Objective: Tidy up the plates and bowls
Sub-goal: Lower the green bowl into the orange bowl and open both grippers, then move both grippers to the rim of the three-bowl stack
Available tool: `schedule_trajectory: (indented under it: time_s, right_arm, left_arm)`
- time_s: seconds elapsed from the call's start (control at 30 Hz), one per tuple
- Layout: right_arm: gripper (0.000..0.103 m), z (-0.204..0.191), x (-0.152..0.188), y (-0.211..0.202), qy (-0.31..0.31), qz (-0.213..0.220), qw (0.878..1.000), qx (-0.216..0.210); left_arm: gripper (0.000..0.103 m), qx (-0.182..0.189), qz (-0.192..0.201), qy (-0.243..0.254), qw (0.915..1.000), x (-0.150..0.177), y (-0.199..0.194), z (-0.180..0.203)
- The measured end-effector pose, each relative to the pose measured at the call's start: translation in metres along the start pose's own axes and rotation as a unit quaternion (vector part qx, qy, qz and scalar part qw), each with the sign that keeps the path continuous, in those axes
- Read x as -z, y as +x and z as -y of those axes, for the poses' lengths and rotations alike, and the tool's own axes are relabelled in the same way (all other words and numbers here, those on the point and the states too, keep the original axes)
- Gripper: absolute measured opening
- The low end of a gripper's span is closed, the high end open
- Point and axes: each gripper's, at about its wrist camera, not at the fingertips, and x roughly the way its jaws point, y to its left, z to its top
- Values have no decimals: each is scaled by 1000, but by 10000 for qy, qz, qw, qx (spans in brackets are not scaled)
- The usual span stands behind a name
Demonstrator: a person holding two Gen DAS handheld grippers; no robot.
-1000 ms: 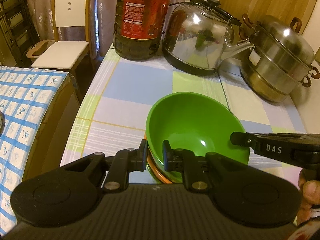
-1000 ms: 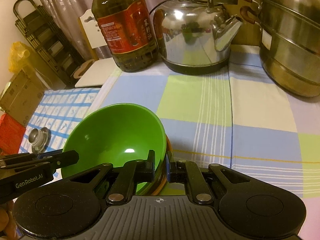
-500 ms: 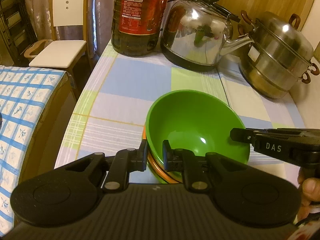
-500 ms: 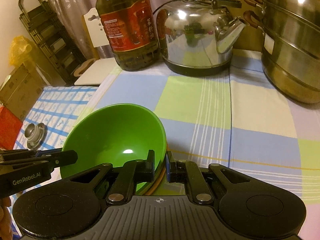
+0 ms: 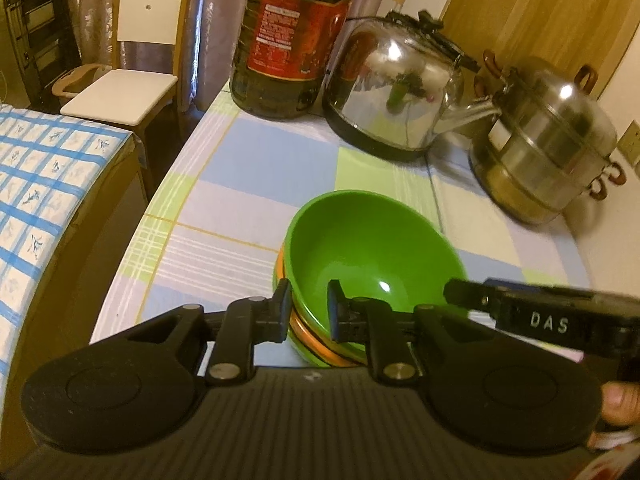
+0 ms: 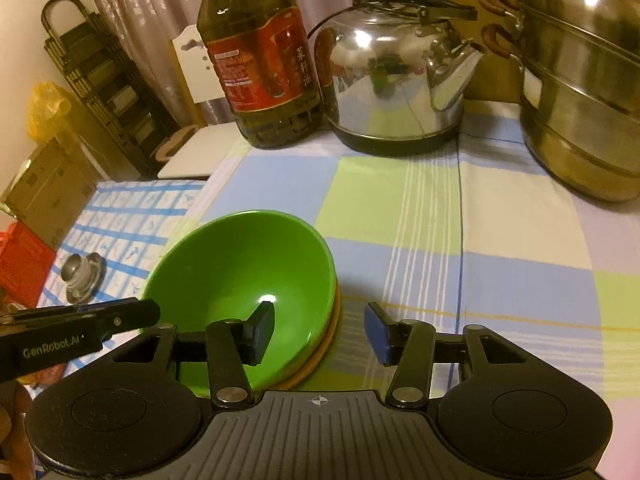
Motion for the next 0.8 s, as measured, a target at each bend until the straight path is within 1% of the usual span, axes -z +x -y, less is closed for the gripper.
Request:
schedule_trajectory:
  time_s: [0.13, 0.23, 0.33, 0.4, 0.43, 0.57, 0.7, 0.8]
  right_arm:
    - [50, 6, 13, -22, 229, 29, 9997, -11]
    - [50, 10, 27, -39, 354, 32, 9993, 82]
    - [50, 10, 44, -57, 351, 100, 9990, 269]
    - [50, 10, 55, -67, 343, 118, 9986, 384]
    - [50, 11, 62, -72, 358, 121, 9983, 439]
    - [51, 12, 83, -90, 433, 104, 9976, 532]
    - [51, 10, 99, -105, 392, 107, 9969, 669]
    - [51, 10, 110, -112, 341, 113, 9964, 762]
  left_arm:
    - [20, 96, 102, -143, 9998, 12, -18, 5]
    - [24, 127, 142, -153, 9997, 24, -32, 11]
    - [27, 71, 192, -64, 9998, 36, -44, 18]
    - [34, 4, 223, 31, 9997, 45, -52, 22]
    - [35, -22, 237, 48, 9997, 50, -56, 24]
    - [41, -81, 216, 59, 9997, 70, -68, 28]
    - [44, -120, 186, 50, 9997, 89, -76, 33]
    - [46, -44, 182, -85, 9998, 98, -81, 33]
